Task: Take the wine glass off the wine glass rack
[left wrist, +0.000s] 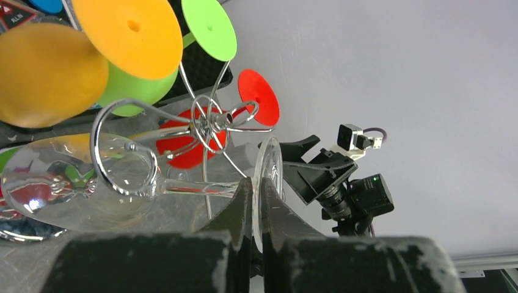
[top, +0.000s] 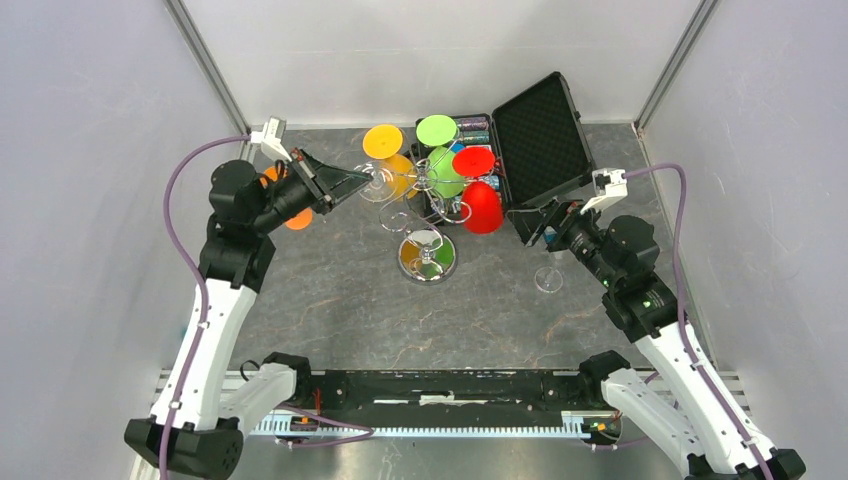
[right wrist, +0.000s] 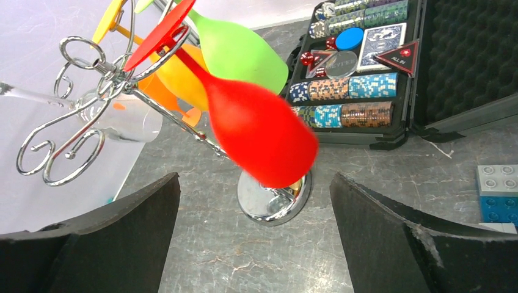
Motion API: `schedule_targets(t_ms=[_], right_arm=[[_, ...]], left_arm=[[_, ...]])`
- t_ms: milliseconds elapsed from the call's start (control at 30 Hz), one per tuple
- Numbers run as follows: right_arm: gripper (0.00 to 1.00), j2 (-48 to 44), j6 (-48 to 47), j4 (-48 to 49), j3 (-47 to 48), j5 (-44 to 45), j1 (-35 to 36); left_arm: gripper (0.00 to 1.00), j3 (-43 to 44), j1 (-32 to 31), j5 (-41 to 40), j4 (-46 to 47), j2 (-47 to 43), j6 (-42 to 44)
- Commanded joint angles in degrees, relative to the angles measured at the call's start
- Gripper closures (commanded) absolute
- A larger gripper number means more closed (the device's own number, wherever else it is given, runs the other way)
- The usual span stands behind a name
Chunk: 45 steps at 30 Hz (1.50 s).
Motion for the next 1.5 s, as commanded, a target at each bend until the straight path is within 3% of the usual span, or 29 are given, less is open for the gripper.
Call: schedule_targets(t_ms=[0,267,400,533,667,867,1000,1167,1300,1333,1367,1467], right_arm=[[0.03,-0.4,1.3,3.7,-0.3,-3.0,-0.1],[0.03,-1.4,4.3,8.0,-1.9,-11.3,-0.1],[0.04,-3.5,8.4,18.7,-5.3,-18.5,-0.1],[0.07,-4.2,11.4,35.6,-8.3,-24.5,1.4],[0.09,-1.3,3.5,42.6,-5.7,-22.1,10.7],[0.15,11.5,-13.1,42.6,4.7,-16.1,27.7],[0.15,19.6,-25.5,44.0,11.0,-15.3,35.0],[0.14,27.2,-36.6,44.8,15.6,-15.5,37.3],[0.14,30.0,-39.8,48.7,16.4,-19.2,37.5],[0.14,26.5,-40.2,48.3,17.4,-19.7,37.6],[0.16,31.9,-40.8,47.3,18.8,-20.3,37.7],[0.23,33.8,-41.0,46.0,21.8,-22.6,38.1]], left_arm=[[0.98,0.2,0.0,0.7,-2.9,-5.3,1.0],[0.98,3.8,0.0,-4.3,-13.9,-12.8,4.0],[0.98,8.5,0.0,-4.7,-18.0,-14.7,4.0],[0.98,13.6,0.0,-4.5,-22.3,-15.0,4.1],[0.98,15.5,0.0,-2.1,-23.1,-15.7,1.6],[0.98,14.3,0.0,0.6,-22.8,-17.3,-0.7],[0.98,12.3,0.0,2.3,-21.3,-18.3,-2.8],[0.98,10.5,-1.1,6.2,-16.6,-18.2,-8.1],[0.98,10.4,-1.7,7.4,-14.6,-17.7,-10.3],[0.98,10.1,-1.7,7.8,-13.8,-17.6,-10.9],[0.98,9.9,-1.8,8.0,-13.4,-17.5,-11.2],[0.98,9.2,-1.8,8.0,-13.2,-17.4,-11.4]])
